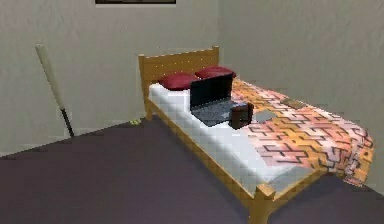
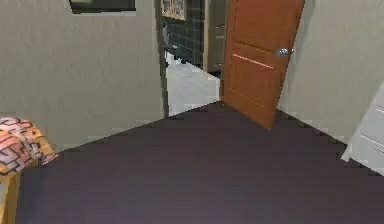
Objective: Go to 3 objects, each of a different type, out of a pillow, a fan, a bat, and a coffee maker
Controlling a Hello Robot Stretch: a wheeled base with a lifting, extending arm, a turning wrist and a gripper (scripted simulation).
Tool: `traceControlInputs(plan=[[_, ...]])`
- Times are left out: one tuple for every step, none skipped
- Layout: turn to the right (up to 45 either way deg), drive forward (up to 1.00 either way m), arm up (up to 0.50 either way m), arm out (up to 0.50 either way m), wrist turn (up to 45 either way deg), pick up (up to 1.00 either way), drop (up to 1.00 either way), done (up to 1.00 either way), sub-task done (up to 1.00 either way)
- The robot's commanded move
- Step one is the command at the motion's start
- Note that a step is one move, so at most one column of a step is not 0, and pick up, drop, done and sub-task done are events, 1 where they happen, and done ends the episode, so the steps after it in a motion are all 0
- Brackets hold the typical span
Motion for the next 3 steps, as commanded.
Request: traceControlInputs(plan=[[-18.0, 0.00, 0.00, 0.00, 0.0, 0.00, 0.00, 0.00, 0.00], [0.0, 1.00, 0.00, 0.00, 0.0, 0.00, 0.00, 0.00, 0.00], [-6.0, 0.00, 0.00, 0.00, 0.0, 0.00, 0.00, 0.00, 0.00]])
